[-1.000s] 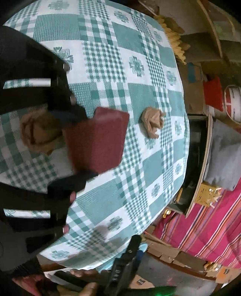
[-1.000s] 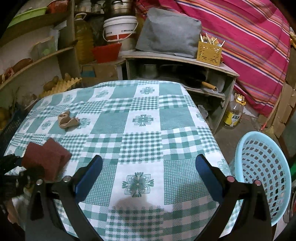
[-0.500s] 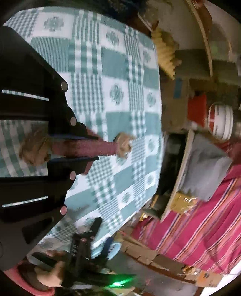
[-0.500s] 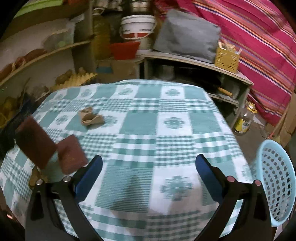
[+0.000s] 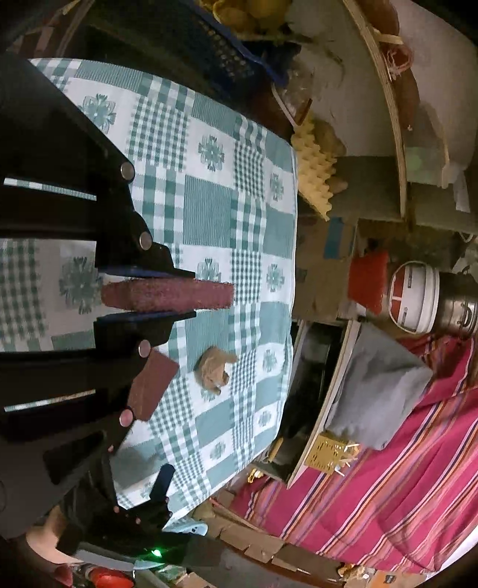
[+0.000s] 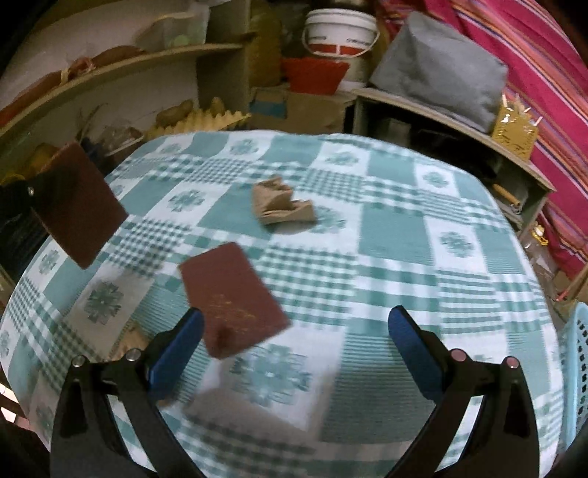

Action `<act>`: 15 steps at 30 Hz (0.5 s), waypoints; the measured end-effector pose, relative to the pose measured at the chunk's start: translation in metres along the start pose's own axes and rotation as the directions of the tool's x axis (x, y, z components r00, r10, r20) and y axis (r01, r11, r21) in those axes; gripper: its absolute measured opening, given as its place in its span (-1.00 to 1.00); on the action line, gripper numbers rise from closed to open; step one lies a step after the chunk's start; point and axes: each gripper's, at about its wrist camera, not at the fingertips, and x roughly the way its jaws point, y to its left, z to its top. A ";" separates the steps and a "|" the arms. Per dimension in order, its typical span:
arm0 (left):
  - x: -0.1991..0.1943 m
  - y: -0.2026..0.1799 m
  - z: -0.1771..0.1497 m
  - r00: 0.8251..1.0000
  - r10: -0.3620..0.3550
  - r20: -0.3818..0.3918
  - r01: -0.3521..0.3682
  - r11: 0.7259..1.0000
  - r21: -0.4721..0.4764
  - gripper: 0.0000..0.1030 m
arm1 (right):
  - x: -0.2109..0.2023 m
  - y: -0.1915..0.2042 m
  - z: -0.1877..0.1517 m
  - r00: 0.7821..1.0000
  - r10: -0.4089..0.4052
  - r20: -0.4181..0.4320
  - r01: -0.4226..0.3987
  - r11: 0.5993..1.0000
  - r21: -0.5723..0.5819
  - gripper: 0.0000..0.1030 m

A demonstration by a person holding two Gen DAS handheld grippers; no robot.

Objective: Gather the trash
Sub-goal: 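Close the right tool on the second red scouring pad while the left tool holds its pad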

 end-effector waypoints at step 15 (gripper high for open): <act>0.005 0.004 -0.001 1.000 0.020 -0.003 -0.020 1.000 -0.017 -0.74 | 0.033 0.015 0.001 0.990 0.100 -0.099 -0.096 0.994 0.050 0.90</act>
